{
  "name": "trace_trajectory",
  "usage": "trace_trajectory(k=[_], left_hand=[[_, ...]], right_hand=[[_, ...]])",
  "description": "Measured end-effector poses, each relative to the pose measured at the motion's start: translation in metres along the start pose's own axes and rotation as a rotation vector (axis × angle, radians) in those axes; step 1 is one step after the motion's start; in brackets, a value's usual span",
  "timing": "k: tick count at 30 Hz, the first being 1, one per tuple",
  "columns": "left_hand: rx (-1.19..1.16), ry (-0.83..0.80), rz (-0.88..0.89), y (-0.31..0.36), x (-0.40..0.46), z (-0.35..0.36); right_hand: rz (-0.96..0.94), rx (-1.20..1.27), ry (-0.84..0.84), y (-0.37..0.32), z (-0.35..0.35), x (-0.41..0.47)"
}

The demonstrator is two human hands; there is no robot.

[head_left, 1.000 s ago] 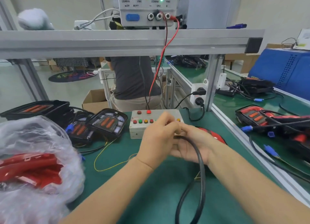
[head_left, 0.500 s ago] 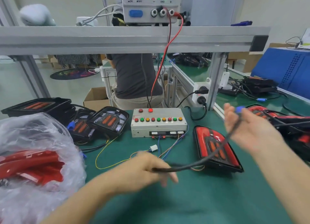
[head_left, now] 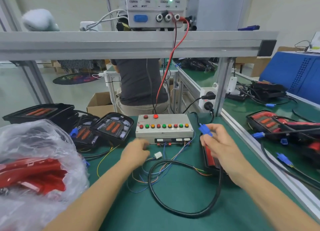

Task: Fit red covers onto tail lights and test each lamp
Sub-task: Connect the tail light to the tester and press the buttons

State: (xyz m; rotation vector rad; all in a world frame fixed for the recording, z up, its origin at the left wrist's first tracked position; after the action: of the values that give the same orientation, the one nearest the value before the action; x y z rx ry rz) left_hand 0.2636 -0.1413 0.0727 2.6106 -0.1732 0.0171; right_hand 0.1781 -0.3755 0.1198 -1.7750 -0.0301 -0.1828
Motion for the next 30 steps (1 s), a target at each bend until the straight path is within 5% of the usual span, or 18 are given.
trace_trajectory(k=[2,8,16,19,24,30], left_hand=[[0.119,-0.118,-0.001,0.004,0.005,0.008],[0.094,-0.128,0.073,0.018,0.006,0.007],[-0.019,-0.298,0.178,0.010,-0.003,0.009],[0.020,-0.160,0.191,0.006,-0.003,0.004],[-0.351,0.134,0.227,0.008,-0.003,-0.017],[-0.476,0.251,0.370,0.031,-0.009,-0.043]], right_hand=[[-0.046,-0.093,0.048,0.000,0.005,0.006],[-0.075,-0.245,0.080,0.008,0.018,0.018],[-0.045,-0.027,0.141,0.009,0.020,0.029],[-0.043,-0.013,0.150,0.008,0.020,0.034],[-0.078,-0.080,0.045,0.004,0.032,0.036],[-0.101,-0.201,-0.005,0.002,0.050,0.044]])
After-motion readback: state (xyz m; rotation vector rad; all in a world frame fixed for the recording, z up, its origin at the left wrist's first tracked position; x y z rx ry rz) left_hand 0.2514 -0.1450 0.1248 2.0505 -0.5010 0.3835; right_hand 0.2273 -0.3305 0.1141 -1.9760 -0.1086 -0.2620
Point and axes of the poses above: each hand's wrist, its own x-axis towards the middle knuckle, its own z-axis out of the palm, y = z × x, the point moved 3 cm from there along x, towards the middle knuckle, and after that the axes turned 3 degrees about z, right-handed, at the moved point
